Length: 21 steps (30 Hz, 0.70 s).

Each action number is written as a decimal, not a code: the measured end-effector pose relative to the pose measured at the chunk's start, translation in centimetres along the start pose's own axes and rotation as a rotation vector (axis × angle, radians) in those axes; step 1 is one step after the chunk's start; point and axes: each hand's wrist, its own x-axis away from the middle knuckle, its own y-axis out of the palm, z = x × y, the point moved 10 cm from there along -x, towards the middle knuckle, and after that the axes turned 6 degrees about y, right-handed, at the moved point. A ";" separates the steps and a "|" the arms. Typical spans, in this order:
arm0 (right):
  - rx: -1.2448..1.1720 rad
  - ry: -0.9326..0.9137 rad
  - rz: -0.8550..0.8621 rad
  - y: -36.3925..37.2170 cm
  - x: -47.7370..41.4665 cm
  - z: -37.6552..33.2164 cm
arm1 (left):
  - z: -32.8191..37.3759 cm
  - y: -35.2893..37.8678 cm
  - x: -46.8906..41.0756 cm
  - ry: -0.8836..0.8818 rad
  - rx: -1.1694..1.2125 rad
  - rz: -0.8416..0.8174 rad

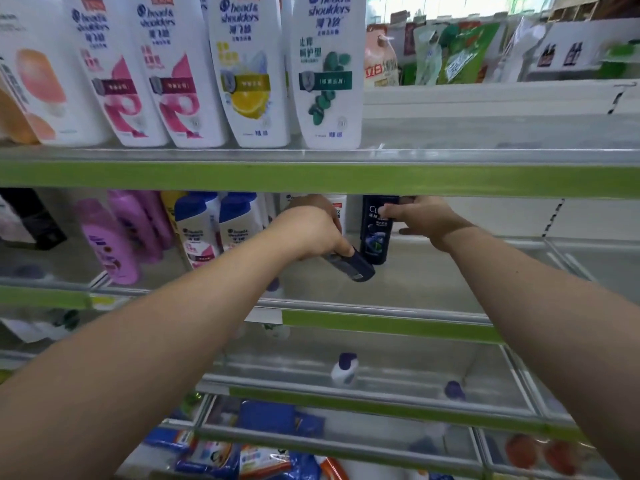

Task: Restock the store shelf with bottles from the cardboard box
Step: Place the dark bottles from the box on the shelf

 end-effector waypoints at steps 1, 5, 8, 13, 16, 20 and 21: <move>0.005 -0.001 -0.020 0.1 -0.2 0.0 | 0.0 0.1 -0.3 -0.004 -0.016 -0.007; -0.006 -0.004 -0.050 0.3 -1.0 0.2 | 0.2 1.2 -1.3 -0.018 -0.059 -0.100; 0.005 -0.007 -0.051 0.5 -1.2 0.3 | 1.1 1.9 -1.7 -0.021 -0.092 -0.176; 0.121 0.011 0.011 -0.5 -1.3 0.9 | 2.9 3.4 -2.4 -0.022 -0.128 -0.268; 0.114 0.011 0.213 -2.8 -0.4 1.8 | 4.0 4.0 -2.7 -0.017 -0.128 -0.298; 0.046 -0.051 0.165 -1.4 3.1 2.9 | 5.1 4.5 -2.9 -0.001 -0.119 -0.330; 0.058 -0.059 0.063 0.1 4.2 3.0 | 5.3 4.5 -2.9 0.009 -0.125 -0.338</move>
